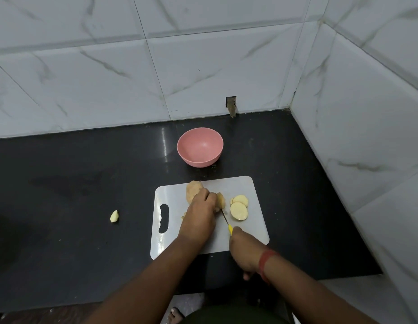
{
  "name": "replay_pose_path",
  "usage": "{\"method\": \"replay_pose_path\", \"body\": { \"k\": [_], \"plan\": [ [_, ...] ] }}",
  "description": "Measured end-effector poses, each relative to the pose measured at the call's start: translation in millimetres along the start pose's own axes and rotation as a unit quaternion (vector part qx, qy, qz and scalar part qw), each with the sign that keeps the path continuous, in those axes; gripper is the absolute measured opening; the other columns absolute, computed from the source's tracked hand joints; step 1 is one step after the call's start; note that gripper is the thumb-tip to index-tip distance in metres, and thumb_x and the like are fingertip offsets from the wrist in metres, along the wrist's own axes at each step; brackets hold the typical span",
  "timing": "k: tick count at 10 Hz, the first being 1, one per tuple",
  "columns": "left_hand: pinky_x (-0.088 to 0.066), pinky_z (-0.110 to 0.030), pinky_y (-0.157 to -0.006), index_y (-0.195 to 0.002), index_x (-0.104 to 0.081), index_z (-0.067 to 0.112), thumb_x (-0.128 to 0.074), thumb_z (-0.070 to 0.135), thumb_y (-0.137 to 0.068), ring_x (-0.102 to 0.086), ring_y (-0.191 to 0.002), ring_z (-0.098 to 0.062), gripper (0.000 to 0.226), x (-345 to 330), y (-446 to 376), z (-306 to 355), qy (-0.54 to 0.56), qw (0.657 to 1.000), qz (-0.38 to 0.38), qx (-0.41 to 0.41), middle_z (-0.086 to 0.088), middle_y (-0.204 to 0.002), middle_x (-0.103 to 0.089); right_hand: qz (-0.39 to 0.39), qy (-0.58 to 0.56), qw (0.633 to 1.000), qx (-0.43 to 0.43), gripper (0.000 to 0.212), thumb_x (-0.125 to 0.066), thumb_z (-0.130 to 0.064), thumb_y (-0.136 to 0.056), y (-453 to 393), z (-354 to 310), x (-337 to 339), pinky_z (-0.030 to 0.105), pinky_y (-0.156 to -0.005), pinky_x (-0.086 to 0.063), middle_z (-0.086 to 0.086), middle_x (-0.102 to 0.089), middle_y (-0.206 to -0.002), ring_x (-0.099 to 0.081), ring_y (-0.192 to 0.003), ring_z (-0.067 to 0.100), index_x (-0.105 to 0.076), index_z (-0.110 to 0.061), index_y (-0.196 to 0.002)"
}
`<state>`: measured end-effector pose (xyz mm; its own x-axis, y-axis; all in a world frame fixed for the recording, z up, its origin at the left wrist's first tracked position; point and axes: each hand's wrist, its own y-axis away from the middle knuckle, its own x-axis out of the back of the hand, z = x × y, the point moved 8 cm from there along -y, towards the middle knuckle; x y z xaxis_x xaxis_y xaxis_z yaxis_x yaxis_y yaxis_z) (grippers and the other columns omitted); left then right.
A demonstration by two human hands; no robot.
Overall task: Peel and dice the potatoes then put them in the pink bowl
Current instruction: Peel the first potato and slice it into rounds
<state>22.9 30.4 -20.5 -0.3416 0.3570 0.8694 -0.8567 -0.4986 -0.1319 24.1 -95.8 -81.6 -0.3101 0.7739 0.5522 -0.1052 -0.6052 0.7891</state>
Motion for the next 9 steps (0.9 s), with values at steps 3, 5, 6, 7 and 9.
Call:
{"method": "replay_pose_path", "body": {
  "k": [3,5,6,7,9],
  "plan": [
    [-0.03,-0.01,-0.058,-0.092,-0.053,0.023,-0.057,-0.005,-0.087,-0.041,-0.079,-0.008,0.029,1,0,0,0.012,1.0,-0.009,0.012,0.011,-0.099,-0.039,0.361,-0.126,0.824,-0.418,0.039,0.004,-0.035,-0.089,61,37,2,0.009,-0.063,-0.004,0.006,0.008,-0.05,0.006,-0.034,0.028,-0.019,-0.033,-0.057],
    [-0.036,-0.021,-0.064,-0.087,-0.042,0.025,-0.056,-0.004,-0.088,-0.041,-0.077,-0.009,0.032,4,1,-4,0.002,1.0,0.008,0.008,0.008,-0.095,-0.042,0.275,-0.069,0.878,-0.386,0.059,0.001,-0.03,-0.089,54,48,30,0.013,-0.065,-0.003,-0.005,-0.005,-0.044,-0.002,-0.031,0.017,-0.044,-0.047,-0.054],
    [-0.045,-0.029,-0.062,-0.088,-0.047,0.023,-0.057,-0.005,-0.086,-0.041,-0.078,-0.01,0.03,5,1,-3,-0.017,1.0,0.007,-0.004,0.009,-0.095,-0.04,0.12,-0.072,0.977,-0.163,0.033,-0.03,-0.02,-0.099,54,19,37,0.019,-0.074,-0.023,-0.012,-0.045,-0.073,-0.051,-0.074,-0.001,-0.049,-0.019,-0.072],
    [-0.044,-0.028,-0.061,-0.096,-0.057,0.016,-0.058,-0.005,-0.087,-0.042,-0.078,-0.01,0.022,1,3,-5,-0.022,1.0,0.002,0.0,0.004,-0.1,-0.046,0.1,-0.143,0.95,-0.259,0.026,-0.002,-0.022,-0.097,55,55,25,0.021,-0.04,-0.008,-0.008,0.001,-0.053,0.001,-0.037,0.009,-0.017,-0.038,-0.083],
    [-0.043,-0.021,-0.071,-0.113,-0.06,0.011,-0.06,-0.004,-0.089,-0.046,-0.09,-0.008,0.029,-3,7,-10,-0.002,1.0,0.006,0.002,-0.001,-0.117,-0.051,0.075,0.157,0.985,0.007,0.025,-0.034,-0.015,-0.101,52,6,49,0.028,-0.075,-0.027,0.001,-0.036,-0.071,-0.038,-0.066,0.015,-0.044,-0.012,-0.079]
  ]
}}
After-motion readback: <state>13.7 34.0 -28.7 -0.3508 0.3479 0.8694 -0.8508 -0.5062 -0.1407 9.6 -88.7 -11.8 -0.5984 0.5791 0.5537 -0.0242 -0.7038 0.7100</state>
